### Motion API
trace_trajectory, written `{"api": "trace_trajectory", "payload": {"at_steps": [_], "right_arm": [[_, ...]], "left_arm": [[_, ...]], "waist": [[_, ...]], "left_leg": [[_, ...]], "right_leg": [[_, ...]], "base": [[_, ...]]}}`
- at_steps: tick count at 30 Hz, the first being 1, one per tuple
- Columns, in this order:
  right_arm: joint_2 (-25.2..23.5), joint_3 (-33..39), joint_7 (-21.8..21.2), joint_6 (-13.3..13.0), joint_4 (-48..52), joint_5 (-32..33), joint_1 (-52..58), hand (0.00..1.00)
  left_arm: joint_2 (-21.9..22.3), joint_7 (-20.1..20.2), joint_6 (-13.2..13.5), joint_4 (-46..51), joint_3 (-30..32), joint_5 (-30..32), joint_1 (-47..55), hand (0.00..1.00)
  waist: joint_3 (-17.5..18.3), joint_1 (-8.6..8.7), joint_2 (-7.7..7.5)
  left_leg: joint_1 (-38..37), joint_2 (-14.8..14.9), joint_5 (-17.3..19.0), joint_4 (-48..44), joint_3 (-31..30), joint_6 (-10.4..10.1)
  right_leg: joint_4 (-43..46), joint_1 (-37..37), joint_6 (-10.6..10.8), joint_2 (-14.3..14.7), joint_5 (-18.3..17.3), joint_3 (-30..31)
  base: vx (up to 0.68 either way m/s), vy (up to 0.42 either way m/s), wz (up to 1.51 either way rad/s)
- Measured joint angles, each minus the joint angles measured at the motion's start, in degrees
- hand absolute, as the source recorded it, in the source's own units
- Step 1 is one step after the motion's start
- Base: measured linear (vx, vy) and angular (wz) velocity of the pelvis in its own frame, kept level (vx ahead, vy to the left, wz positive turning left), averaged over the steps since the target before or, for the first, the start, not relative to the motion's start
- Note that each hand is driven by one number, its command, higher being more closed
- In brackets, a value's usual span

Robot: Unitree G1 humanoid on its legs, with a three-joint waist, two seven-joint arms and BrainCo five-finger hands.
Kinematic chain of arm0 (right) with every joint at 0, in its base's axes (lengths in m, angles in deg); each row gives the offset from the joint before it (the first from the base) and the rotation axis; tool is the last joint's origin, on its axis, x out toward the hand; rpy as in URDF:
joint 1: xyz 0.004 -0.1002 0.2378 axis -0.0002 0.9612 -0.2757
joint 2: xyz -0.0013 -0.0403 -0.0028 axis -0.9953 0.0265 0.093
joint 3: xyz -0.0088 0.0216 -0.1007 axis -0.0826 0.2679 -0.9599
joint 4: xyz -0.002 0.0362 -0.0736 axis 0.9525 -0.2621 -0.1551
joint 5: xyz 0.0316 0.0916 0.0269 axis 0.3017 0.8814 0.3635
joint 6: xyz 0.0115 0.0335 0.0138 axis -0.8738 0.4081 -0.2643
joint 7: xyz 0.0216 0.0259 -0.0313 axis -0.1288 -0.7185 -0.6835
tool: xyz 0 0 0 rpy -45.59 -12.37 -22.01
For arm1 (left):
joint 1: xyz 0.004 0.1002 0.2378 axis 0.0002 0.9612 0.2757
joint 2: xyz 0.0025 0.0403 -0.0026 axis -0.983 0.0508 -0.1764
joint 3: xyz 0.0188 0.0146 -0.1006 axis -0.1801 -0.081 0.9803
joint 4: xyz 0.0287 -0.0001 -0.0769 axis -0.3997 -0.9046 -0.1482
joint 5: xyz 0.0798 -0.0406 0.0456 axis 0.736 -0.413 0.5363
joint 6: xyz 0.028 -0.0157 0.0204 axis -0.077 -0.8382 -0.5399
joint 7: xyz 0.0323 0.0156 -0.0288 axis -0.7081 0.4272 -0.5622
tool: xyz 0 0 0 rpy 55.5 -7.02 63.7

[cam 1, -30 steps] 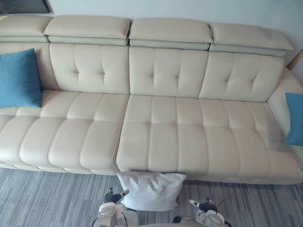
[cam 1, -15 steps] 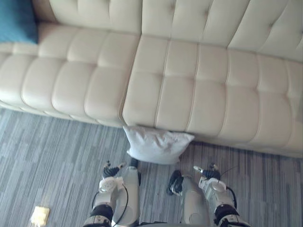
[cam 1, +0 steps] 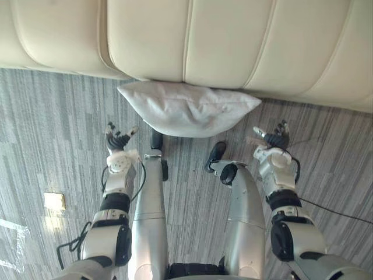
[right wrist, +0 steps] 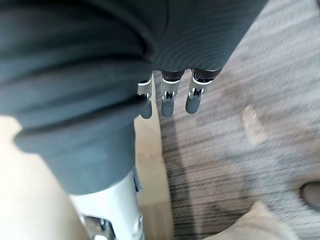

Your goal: Pick up cushions and gather them together orderly.

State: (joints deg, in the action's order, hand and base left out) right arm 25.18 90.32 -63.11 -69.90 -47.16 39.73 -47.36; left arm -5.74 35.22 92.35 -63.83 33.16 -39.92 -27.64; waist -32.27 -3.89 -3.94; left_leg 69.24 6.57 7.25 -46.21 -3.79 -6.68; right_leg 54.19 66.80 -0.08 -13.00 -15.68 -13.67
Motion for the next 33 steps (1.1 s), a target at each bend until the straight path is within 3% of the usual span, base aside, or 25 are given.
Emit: {"api": "trace_trajectory", "payload": {"at_steps": [4, 5, 6, 12, 15, 20, 23, 26, 27, 33], "right_arm": [[-1.1, -2.6, 0.9, 0.0, 0.3, -0.1, -2.4, 0.00], [-2.4, -3.8, 1.0, 0.0, 0.3, -0.2, -3.4, 0.00], [-3.4, -4.1, 1.2, 0.0, 0.4, -0.2, -4.1, 1.00], [-9.0, -8.1, 2.5, 0.0, 0.4, -0.3, -6.3, 1.00], [-7.1, -9.2, 2.6, 0.0, 4.1, -0.2, -3.3, 1.00], [-7.2, -11.6, 2.3, -0.6, 8.6, -0.2, 0.4, 1.00], [-7.5, -13.3, 2.1, -1.6, 14.9, -0.2, 7.3, 1.00], [-7.5, -13.6, 2.0, -2.7, 19.2, -0.2, 12.1, 1.00], [-7.5, -14.5, 2.0, -3.6, 21.2, -0.2, 15.3, 1.00], [-7.6, -16.1, 1.9, -3.9, 30.7, -0.4, 26.9, 1.00]], "left_arm": [[0.2, -1.2, 0.0, 2.8, -2.7, 0.1, -3.1, 0.00], [0.2, -1.8, 0.0, 3.4, -4.0, 0.5, -4.6, 1.00], [0.4, -2.3, 0.0, 3.5, -4.6, 1.0, -5.9, 1.00], [1.9, -5.1, -0.2, 4.3, -6.9, 2.3, -10.4, 1.00], [1.7, -6.4, -0.2, 6.4, -8.4, 2.3, -10.4, 1.00], [1.9, -6.4, -0.1, 10.4, -10.6, 2.3, -6.5, 1.00], [2.5, -6.3, 0.1, 15.2, -13.2, 2.3, -1.1, 1.00], [2.7, -6.1, 0.2, 18.4, -15.6, 2.3, 2.5, 1.00], [3.1, -5.9, 0.3, 19.4, -16.4, 2.3, 4.6, 1.00], [5.9, -5.5, 1.3, 27.2, -19.4, 2.3, 13.7, 1.00]], "waist": [[0.0, 0.07, 0.00], [0.0, 0.09, -0.01], [0.0, 0.21, -0.01], [0.0, 0.63, 0.01], [0.0, 0.89, 0.02], [0.1, 1.09, 0.04], [0.4, 0.91, -0.03], [0.6, 0.72, 0.03], [2.9, 0.78, 0.04], [4.4, 0.70, 0.24]], "left_leg": [[2.3, -0.3, -0.5, 0.3, -0.3, 0.0], [3.1, -0.5, -1.0, 0.9, -0.4, 0.1], [3.5, -0.9, -1.7, 1.7, -0.6, 0.0], [4.4, -1.9, -3.8, 3.2, -2.4, -1.5], [4.1, -2.9, -5.4, 4.0, -4.6, -2.6], [-1.6, -2.8, -6.8, 8.0, -4.4, -2.2], [-10.8, -2.1, -7.5, 12.6, -3.7, -1.8], [-18.0, -2.0, -7.9, 16.3, -2.5, -1.3], [-19.9, -2.0, -8.1, 18.2, -1.9, -1.0], [-32.0, -2.3, -8.2, 21.9, -1.4, -0.8]], "right_leg": [[0.7, 2.3, 0.6, -0.3, -0.4, -0.1], [0.7, 3.3, 0.6, -0.4, -0.4, -0.3], [0.7, 4.0, 0.6, -0.8, -0.4, -0.4], [2.0, 4.9, 0.0, -1.4, -0.3, -1.7], [3.0, 4.4, -0.5, -1.9, -0.6, -2.6], [0.2, -1.0, -0.6, -1.8, -0.7, -3.1], [-4.0, -10.2, -1.3, -1.1, 0.0, -3.8], [-7.3, -17.0, -0.7, -0.9, 0.4, -3.9], [-8.9, -18.8, -0.4, -0.8, 0.6, -4.0], [-13.7, -32.0, -0.6, -1.2, 1.1, -5.8]], "base": [[-0.05, 0.006, 0.08], [-0.04, -0.002, 0.15], [-0.04, -0.003, 0.21], [-0.02, -0.009, 0.17], [-0.06, 0.001, 0.29], [-0.06, 0.012, 0.09], [-0.04, 0.018, 0.03], [0.01, -0.001, 0.01], [0.04, 0.009, -0.01], [0.15, 0.009, 0.10]]}}
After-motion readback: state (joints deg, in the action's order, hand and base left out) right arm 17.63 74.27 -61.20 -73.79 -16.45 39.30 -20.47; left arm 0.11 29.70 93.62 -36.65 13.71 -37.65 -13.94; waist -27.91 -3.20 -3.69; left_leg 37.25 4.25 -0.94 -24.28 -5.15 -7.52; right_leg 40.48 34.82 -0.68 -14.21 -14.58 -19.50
